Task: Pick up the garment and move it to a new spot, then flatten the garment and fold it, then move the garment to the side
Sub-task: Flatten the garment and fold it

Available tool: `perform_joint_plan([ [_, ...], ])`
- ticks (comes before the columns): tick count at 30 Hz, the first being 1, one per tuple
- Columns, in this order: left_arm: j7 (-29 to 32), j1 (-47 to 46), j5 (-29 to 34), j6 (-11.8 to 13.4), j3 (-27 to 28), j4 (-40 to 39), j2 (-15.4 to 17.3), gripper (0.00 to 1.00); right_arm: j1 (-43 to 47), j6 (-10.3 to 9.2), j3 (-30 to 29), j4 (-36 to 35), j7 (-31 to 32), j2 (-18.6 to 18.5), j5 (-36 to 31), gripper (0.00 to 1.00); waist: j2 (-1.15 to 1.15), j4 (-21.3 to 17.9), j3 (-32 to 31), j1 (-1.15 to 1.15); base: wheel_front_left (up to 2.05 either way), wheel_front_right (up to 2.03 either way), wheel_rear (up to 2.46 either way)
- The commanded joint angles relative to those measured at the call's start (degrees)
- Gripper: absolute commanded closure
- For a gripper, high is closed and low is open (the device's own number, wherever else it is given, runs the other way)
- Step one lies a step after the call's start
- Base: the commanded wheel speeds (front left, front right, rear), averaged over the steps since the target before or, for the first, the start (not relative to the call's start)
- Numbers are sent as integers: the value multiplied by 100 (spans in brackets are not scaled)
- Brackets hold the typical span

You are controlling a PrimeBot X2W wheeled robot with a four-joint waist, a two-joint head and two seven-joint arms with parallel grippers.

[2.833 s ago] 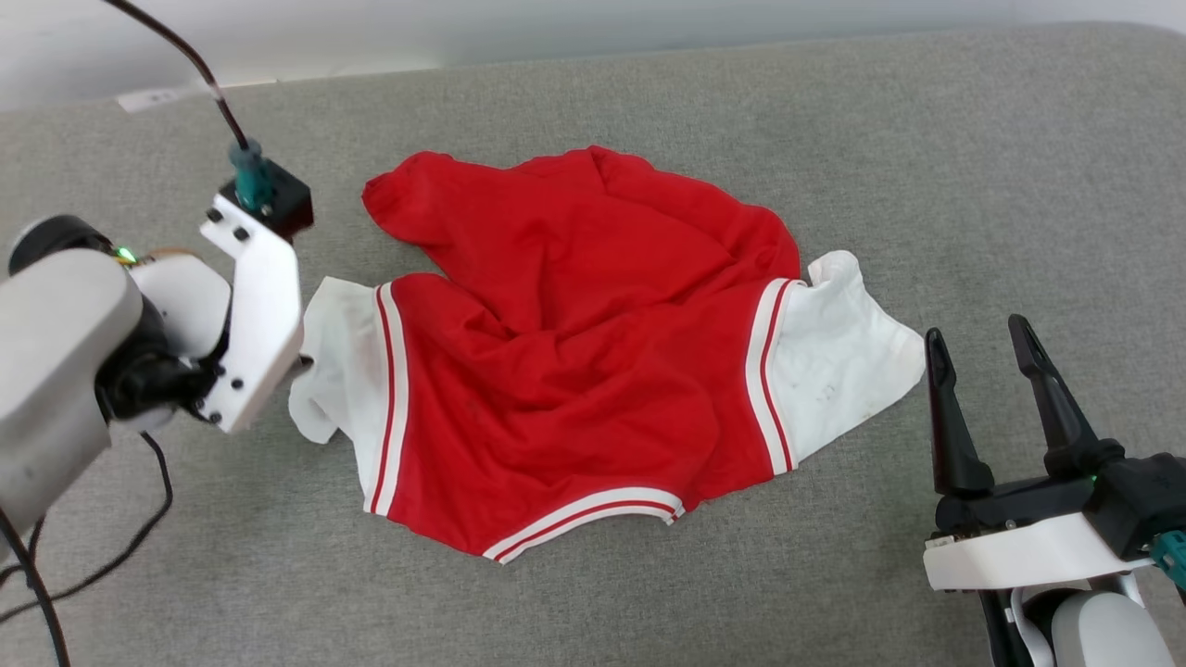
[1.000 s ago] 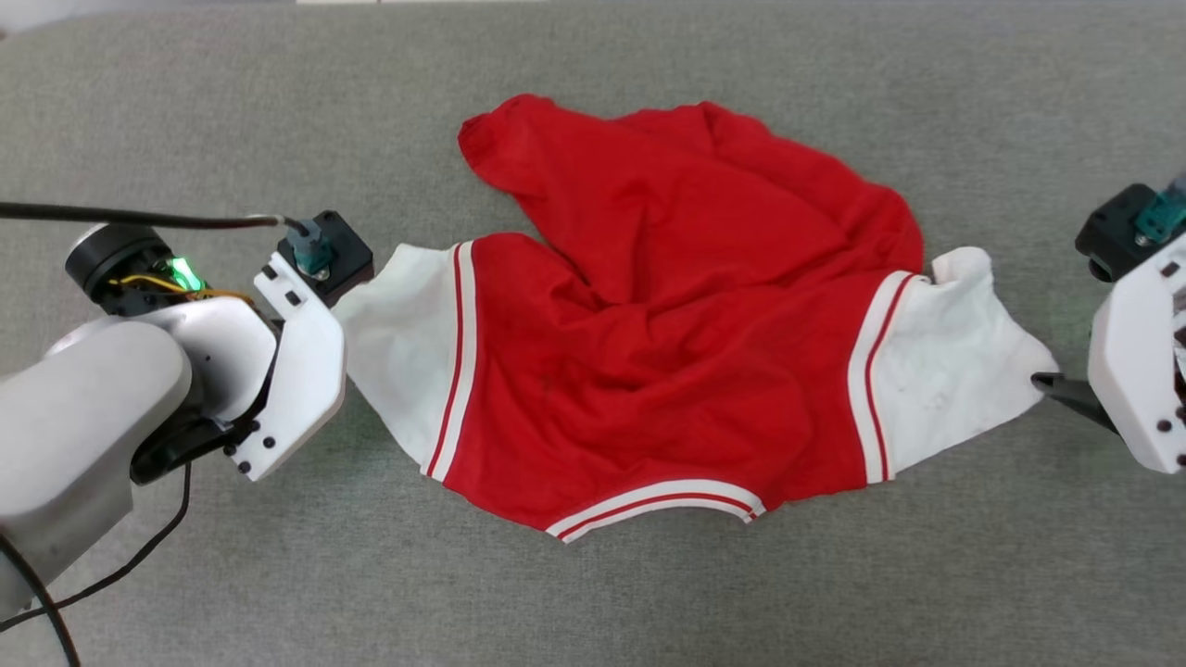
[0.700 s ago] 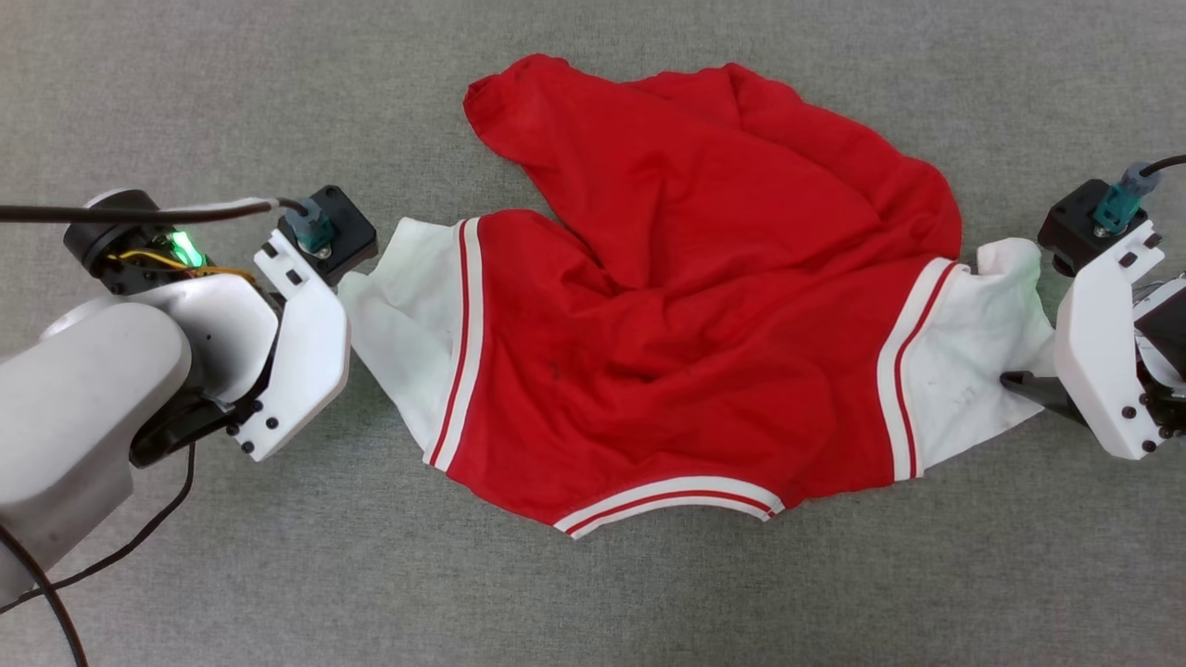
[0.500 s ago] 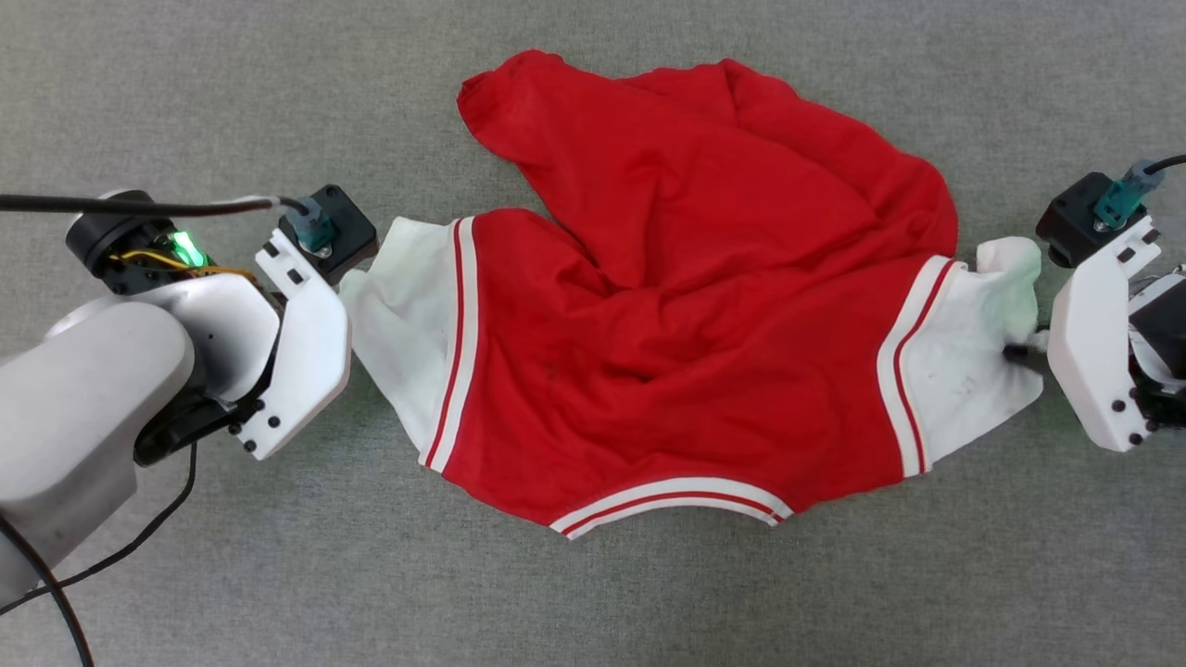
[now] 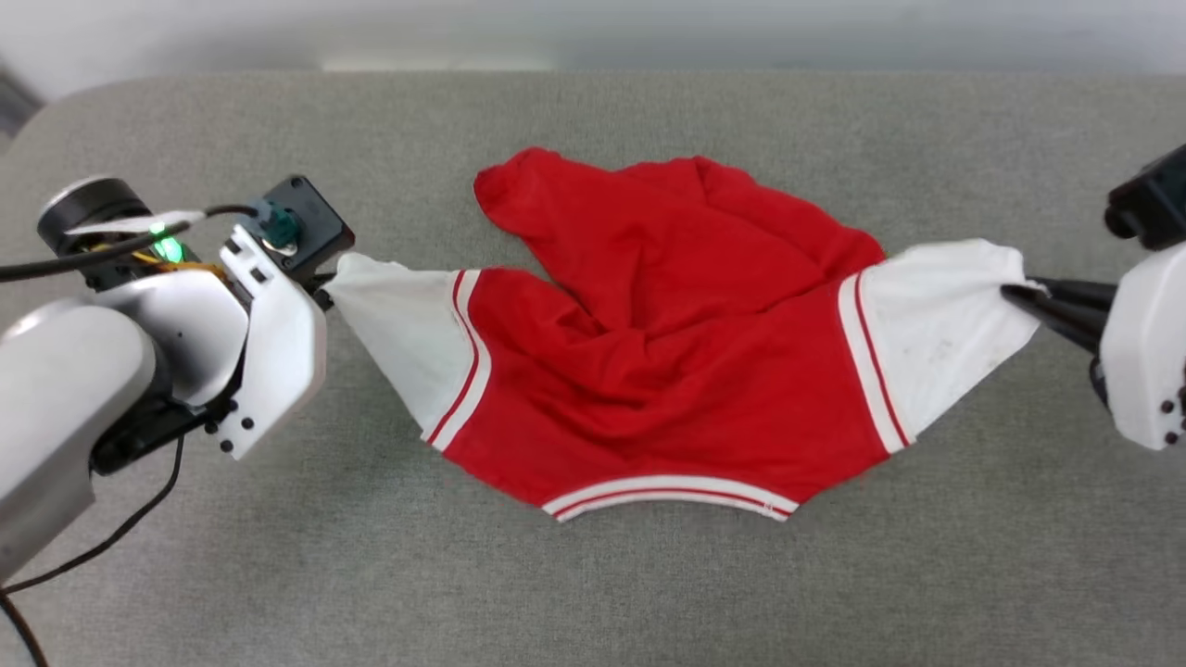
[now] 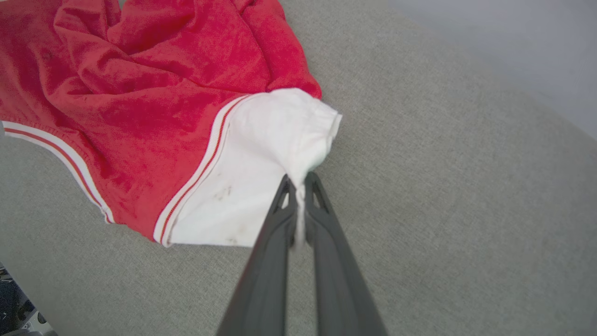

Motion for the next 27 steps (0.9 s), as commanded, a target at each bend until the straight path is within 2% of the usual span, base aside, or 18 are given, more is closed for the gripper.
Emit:
perform_joint_plan([
  [1, -47, -107, -35, 24, 67, -98, 38, 100, 105, -4, -80, -84, -80, -94, 39, 100, 0, -35, -182, 0, 0, 0, 0],
  [5, -149, -338, -21, 51, 265, -402, 129, 100, -26, -4, -380, -392, -226, -283, 38, 100, 0, -81, -340, 0, 0, 0, 0],
  [11, -295, -879, 78, -1, 546, -621, 105, 100, -487, -4, -838, -566, -281, -233, -164, 100, 0, -160, -421, 0, 0, 0, 0],
  [15, -495, -1312, 89, -40, 713, -451, -185, 100, -1060, -4, -1091, -493, -192, -82, -440, 100, 0, -169, -315, 0, 0, 0, 0],
  [24, -1168, -2553, 309, -68, 1034, 722, -1047, 100, -2853, -4, -1367, 486, -322, 815, -1274, 100, 0, -231, 457, 0, 0, 0, 0],
  [27, -1316, -2862, 366, -71, 1090, 1040, -1203, 100, -3306, -4, -1362, 786, -400, 999, -1498, 100, 0, -252, 676, 0, 0, 0, 0],
])
